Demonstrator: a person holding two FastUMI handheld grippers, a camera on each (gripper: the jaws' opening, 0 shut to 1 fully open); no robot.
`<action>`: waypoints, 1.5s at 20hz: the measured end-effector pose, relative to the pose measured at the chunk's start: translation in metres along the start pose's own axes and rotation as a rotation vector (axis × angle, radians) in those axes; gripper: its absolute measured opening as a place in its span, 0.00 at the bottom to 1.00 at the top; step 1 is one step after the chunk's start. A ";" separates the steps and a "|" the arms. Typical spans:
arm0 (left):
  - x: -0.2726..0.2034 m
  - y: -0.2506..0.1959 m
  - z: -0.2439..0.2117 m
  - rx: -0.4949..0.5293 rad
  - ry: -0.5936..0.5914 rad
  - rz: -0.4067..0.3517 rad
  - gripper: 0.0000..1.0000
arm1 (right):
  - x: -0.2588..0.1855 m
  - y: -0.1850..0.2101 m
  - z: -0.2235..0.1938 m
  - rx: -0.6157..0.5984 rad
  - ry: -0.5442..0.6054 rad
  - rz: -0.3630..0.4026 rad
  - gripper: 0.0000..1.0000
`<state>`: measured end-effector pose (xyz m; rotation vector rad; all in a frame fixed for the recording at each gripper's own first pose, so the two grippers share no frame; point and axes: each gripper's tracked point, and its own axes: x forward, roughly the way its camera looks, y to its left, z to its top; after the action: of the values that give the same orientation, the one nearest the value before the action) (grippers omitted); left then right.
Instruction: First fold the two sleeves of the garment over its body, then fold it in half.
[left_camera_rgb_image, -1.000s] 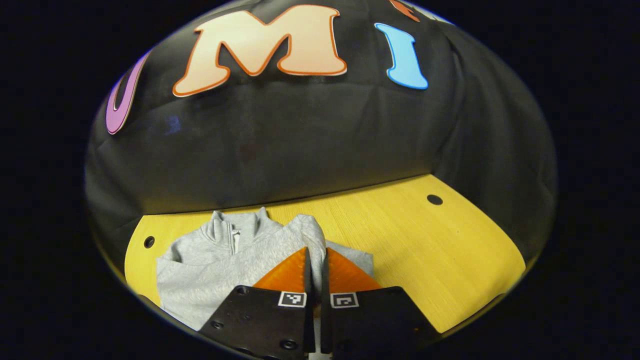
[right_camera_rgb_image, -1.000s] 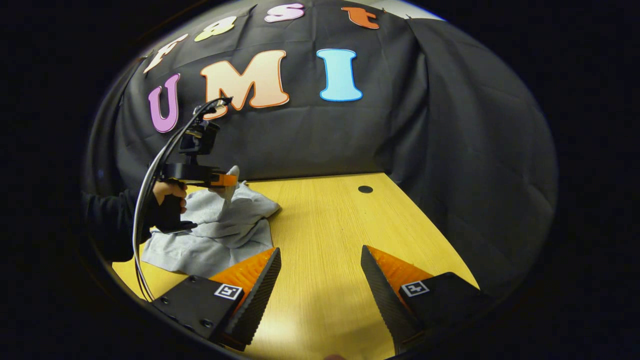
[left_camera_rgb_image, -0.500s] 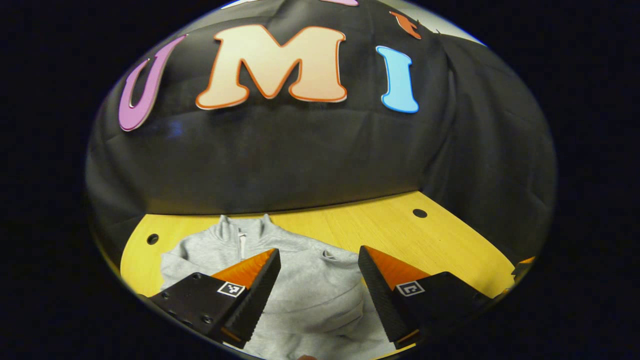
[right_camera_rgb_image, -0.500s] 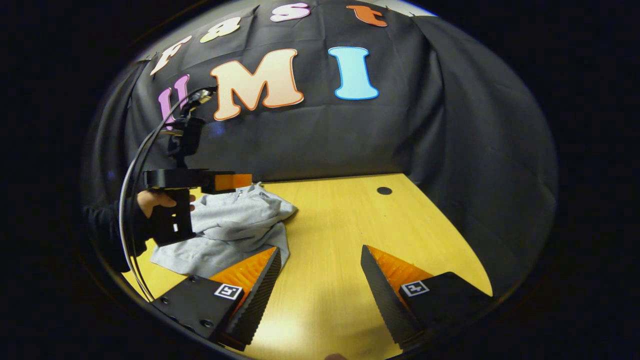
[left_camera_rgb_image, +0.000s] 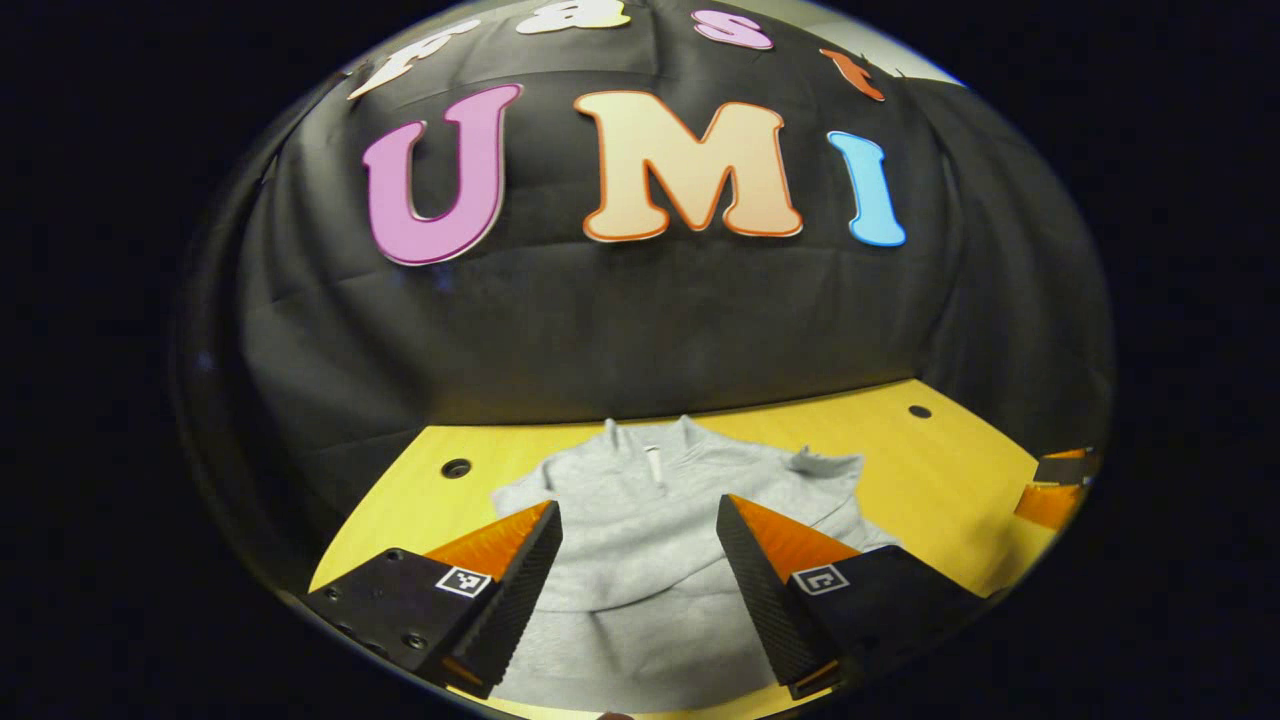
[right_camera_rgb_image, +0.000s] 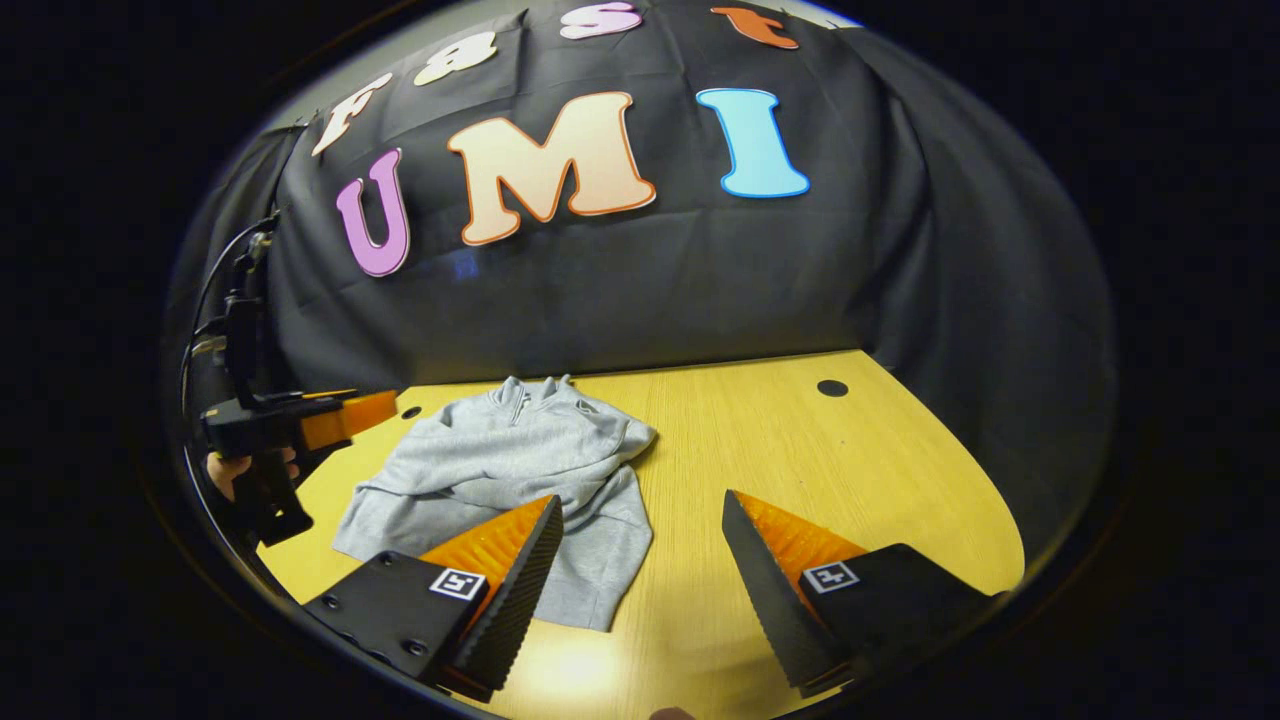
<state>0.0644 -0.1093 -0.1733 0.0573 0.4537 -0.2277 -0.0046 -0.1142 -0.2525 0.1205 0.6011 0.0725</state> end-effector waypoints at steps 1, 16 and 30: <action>-0.006 0.013 -0.010 -0.006 0.013 0.009 0.93 | 0.004 0.003 -0.002 -0.011 0.003 -0.009 0.96; -0.060 0.108 -0.163 -0.101 0.283 0.113 0.94 | 0.024 0.054 -0.072 -0.107 0.177 -0.031 0.99; -0.058 0.104 -0.214 -0.138 0.394 0.099 0.93 | 0.035 0.053 -0.141 -0.138 0.357 -0.069 0.99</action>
<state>-0.0542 0.0261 -0.3394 -0.0114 0.8552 -0.0862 -0.0576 -0.0456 -0.3799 -0.0487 0.9532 0.0688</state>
